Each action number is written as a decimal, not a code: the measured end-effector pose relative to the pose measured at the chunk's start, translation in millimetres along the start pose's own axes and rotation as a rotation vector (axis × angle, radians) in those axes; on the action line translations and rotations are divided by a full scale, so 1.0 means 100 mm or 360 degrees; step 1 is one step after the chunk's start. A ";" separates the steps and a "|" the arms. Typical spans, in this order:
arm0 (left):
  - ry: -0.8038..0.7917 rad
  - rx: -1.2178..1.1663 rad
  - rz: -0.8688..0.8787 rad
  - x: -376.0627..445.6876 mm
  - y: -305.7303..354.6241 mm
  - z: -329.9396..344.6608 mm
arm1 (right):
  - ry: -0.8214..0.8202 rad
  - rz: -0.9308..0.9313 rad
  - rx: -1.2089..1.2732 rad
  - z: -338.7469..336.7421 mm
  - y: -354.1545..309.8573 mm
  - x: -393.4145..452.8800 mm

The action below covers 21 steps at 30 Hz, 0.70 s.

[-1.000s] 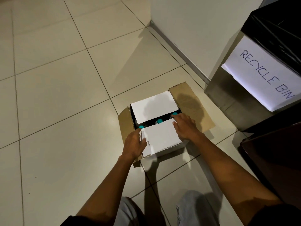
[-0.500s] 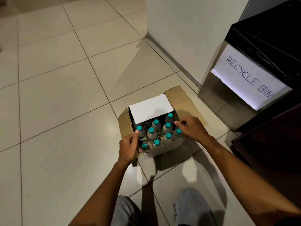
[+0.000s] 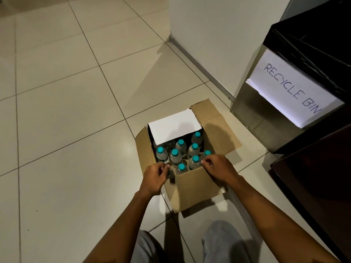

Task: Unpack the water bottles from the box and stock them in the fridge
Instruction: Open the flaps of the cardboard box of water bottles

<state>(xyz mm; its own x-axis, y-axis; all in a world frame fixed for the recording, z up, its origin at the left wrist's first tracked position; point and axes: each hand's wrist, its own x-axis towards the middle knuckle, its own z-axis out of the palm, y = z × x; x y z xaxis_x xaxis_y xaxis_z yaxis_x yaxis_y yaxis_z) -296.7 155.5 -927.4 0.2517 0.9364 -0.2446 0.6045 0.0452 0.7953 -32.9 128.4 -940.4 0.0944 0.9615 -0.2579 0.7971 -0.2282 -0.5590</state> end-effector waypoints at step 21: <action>0.0310 0.0442 0.0214 0.79 -0.02 -0.25 | 0.0364 0.0116 0.0534 0.13 -0.65 1.10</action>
<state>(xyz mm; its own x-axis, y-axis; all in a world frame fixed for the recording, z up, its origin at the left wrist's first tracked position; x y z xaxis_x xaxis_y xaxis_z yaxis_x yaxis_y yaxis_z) -296.8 238.2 -934.9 0.2103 0.9775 -0.0166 0.7648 -0.1539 0.6256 -82.4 246.5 -942.7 0.3039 0.9415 -0.1457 0.5483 -0.2979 -0.7815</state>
